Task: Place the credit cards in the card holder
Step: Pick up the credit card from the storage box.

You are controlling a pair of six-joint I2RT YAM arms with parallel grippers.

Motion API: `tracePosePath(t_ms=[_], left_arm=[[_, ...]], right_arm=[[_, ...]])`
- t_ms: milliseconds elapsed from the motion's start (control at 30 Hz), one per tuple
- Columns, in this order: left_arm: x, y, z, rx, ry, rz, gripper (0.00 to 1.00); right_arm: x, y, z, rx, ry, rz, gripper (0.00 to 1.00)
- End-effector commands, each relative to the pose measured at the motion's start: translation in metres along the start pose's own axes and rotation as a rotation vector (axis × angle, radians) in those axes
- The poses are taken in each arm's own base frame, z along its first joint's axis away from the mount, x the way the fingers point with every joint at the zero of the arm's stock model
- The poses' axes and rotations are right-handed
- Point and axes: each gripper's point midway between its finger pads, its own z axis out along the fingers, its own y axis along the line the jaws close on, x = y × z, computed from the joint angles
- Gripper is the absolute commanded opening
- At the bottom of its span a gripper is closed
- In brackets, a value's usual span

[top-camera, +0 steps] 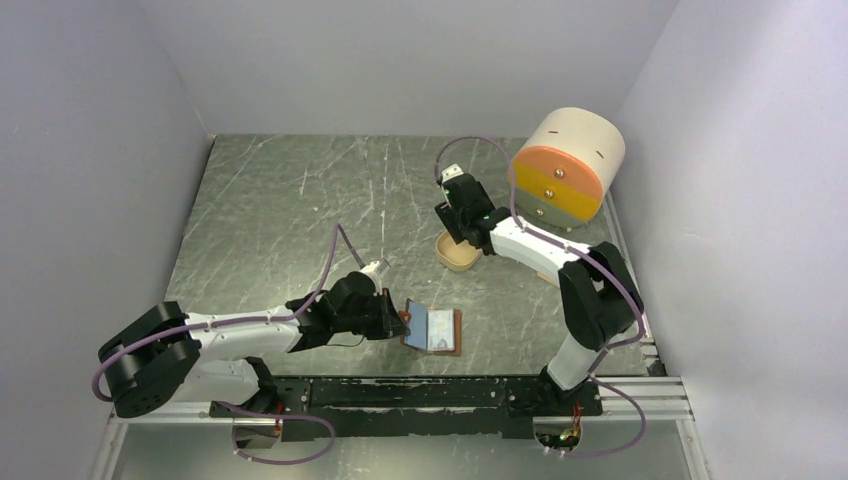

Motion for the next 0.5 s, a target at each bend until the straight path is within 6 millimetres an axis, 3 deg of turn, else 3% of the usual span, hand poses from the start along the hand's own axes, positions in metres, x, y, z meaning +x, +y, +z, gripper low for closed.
tracePosePath(t_ms=[0,233,467], left_arm=[[-0.001,-0.007,0.0,0.043,0.005,0.015,0.1],[-0.001,-0.006,0.0,0.036,0.004,0.012,0.1],[-0.001,-0.004,-0.003,0.025,-0.002,0.001,0.1]], right_arm=[[-0.003,-0.013,0.014,0.073,-0.003,-0.113,0.69],[0.021,-0.018,0.038,0.169,0.08,-0.182,0.7],[0.027,-0.027,0.044,0.245,0.12,-0.206,0.64]])
